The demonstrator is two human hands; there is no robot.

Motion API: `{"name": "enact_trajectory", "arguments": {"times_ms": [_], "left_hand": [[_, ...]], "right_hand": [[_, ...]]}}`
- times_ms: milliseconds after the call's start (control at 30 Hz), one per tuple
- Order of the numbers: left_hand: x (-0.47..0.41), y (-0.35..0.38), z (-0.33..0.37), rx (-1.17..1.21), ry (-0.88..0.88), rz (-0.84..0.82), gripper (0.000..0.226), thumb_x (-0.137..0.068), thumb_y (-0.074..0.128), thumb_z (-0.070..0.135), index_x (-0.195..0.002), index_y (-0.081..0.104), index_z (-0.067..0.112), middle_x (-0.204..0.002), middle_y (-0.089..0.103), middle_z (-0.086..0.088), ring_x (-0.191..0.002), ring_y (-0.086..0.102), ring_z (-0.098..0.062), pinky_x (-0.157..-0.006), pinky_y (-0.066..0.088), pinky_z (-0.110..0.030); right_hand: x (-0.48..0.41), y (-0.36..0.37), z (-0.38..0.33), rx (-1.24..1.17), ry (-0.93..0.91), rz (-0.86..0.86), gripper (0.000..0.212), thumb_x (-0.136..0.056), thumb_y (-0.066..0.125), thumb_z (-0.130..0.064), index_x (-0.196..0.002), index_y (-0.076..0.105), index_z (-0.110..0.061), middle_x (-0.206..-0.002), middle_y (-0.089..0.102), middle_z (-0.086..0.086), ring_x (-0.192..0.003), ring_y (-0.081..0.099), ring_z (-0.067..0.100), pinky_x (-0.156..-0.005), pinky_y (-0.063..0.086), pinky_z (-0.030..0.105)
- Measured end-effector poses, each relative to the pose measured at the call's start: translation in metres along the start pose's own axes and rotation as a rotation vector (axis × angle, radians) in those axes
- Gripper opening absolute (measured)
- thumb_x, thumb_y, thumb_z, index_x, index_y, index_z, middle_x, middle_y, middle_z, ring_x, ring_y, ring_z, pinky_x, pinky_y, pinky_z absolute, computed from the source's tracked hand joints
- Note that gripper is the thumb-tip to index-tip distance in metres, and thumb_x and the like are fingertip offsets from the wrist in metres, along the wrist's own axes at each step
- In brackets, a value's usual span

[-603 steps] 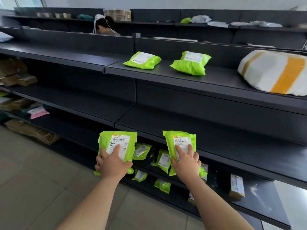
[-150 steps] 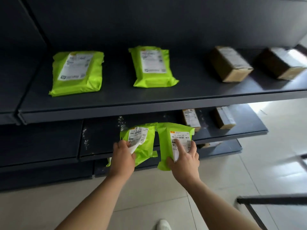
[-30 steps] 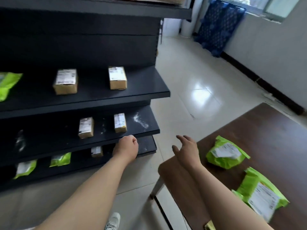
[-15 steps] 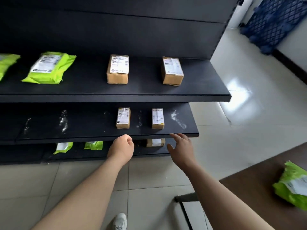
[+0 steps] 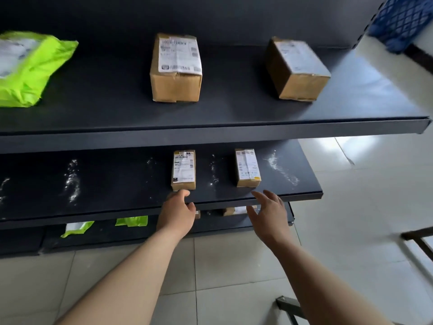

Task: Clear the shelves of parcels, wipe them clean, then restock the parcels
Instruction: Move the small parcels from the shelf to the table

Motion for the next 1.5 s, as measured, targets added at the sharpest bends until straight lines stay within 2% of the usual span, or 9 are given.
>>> {"name": "enact_trajectory", "arguments": {"times_ms": [233,400,500,667,767,900,967,1200,1500], "left_hand": [[-0.085,0.04,-0.029,-0.135,0.034,0.146,0.047,-0.089,0.062,0.03,-0.133,0.05,0.021,-0.139,0.038,-0.006,-0.122,0.039,-0.028,-0.098,0.041,-0.037],[-0.138,0.063,-0.047,-0.197,-0.011,0.178,0.059,-0.082,0.069,0.044,-0.133,0.049,0.023,-0.149,0.02,-0.006,-0.131,0.027,-0.032,-0.108,0.033,-0.042],[-0.159,0.073,-0.052,-0.172,-0.04,0.186,0.062,-0.076,0.072,0.051,-0.126,0.048,0.024,-0.148,0.019,-0.011,-0.134,0.024,-0.034,-0.113,0.025,-0.044],[-0.186,0.09,-0.054,-0.2,-0.064,0.191,0.057,-0.071,0.077,0.049,-0.107,0.041,0.022,-0.132,0.032,-0.014,-0.119,0.038,-0.034,-0.104,0.036,-0.046],[-0.192,0.092,-0.057,-0.246,-0.107,0.225,0.055,-0.072,0.077,0.042,-0.107,0.04,0.021,-0.127,0.035,-0.015,-0.113,0.041,-0.035,-0.096,0.039,-0.045],[-0.194,0.095,-0.058,-0.269,-0.116,0.251,0.055,-0.069,0.078,0.037,-0.106,0.04,0.022,-0.126,0.035,-0.015,-0.11,0.041,-0.034,-0.091,0.038,-0.045],[-0.194,0.094,-0.062,-0.255,-0.127,0.261,0.056,-0.067,0.078,0.036,-0.107,0.041,0.021,-0.126,0.036,-0.015,-0.11,0.041,-0.035,-0.092,0.038,-0.045],[-0.169,0.085,-0.062,-0.259,-0.11,0.273,0.053,-0.066,0.077,0.037,-0.099,0.038,0.023,-0.125,0.037,-0.013,-0.108,0.041,-0.033,-0.091,0.039,-0.044],[-0.081,0.065,-0.011,-0.297,-0.002,0.155,0.048,-0.069,0.073,0.038,-0.096,0.034,0.028,-0.122,0.036,-0.006,-0.105,0.039,-0.026,-0.089,0.037,-0.036]], "right_hand": [[-0.081,0.065,0.015,0.064,-0.059,0.048,0.049,-0.096,0.056,-0.033,-0.143,0.045,-0.025,-0.155,0.031,0.007,-0.142,0.024,0.025,-0.117,0.023,0.04],[-0.133,0.086,0.031,0.165,-0.058,0.127,0.054,-0.096,0.052,-0.04,-0.147,0.036,-0.028,-0.158,0.02,0.009,-0.146,0.012,0.027,-0.117,0.012,0.038],[-0.157,0.09,0.037,0.185,-0.058,0.153,0.058,-0.095,0.053,-0.043,-0.148,0.033,-0.03,-0.16,0.017,0.009,-0.147,0.008,0.028,-0.118,0.008,0.039],[-0.193,0.099,0.047,0.239,-0.043,0.145,0.07,-0.09,0.056,-0.053,-0.15,0.027,-0.031,-0.16,0.012,0.014,-0.147,0.007,0.032,-0.118,0.008,0.041],[-0.205,0.108,0.053,0.25,0.005,0.106,0.081,-0.086,0.058,-0.06,-0.152,0.02,-0.032,-0.157,0.009,0.019,-0.145,0.01,0.037,-0.118,0.012,0.043],[-0.214,0.111,0.056,0.201,0.039,0.124,0.078,-0.079,0.068,-0.057,-0.141,0.031,-0.03,-0.129,0.035,0.017,-0.121,0.04,0.037,-0.105,0.035,0.043],[-0.216,0.114,0.055,0.171,0.048,0.119,0.069,-0.079,0.07,-0.051,-0.133,0.034,-0.028,-0.119,0.041,0.015,-0.11,0.045,0.035,-0.097,0.041,0.043],[-0.199,0.107,0.053,0.186,0.038,0.131,0.067,-0.081,0.066,-0.043,-0.136,0.032,-0.027,-0.121,0.04,0.015,-0.109,0.041,0.034,-0.097,0.038,0.041],[-0.101,0.058,0.054,0.179,0.047,0.11,0.079,-0.083,0.064,-0.051,-0.146,0.02,-0.032,-0.129,0.037,0.011,-0.112,0.04,0.026,-0.098,0.038,0.037]]}}
Point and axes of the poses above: each hand's wrist, its own x-axis away from the middle knuckle, its own y-axis out of the palm, z = x × y, the point moved 8 cm from there along -x, towards the middle knuckle
